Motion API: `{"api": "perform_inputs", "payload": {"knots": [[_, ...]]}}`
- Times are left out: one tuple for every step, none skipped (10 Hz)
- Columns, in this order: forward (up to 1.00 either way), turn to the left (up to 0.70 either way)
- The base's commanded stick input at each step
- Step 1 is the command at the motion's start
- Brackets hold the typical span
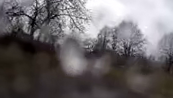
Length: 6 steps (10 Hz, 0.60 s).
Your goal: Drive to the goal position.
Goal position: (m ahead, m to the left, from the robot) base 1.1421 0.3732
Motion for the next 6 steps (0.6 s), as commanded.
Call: {"api": "perform_inputs", "payload": {"knots": [[1.0, 0.01], [1.0, 0.02], [1.0, 0.04], [1.0, 0.03], [1.0, 0.02], [1.0, 0.0]]}}
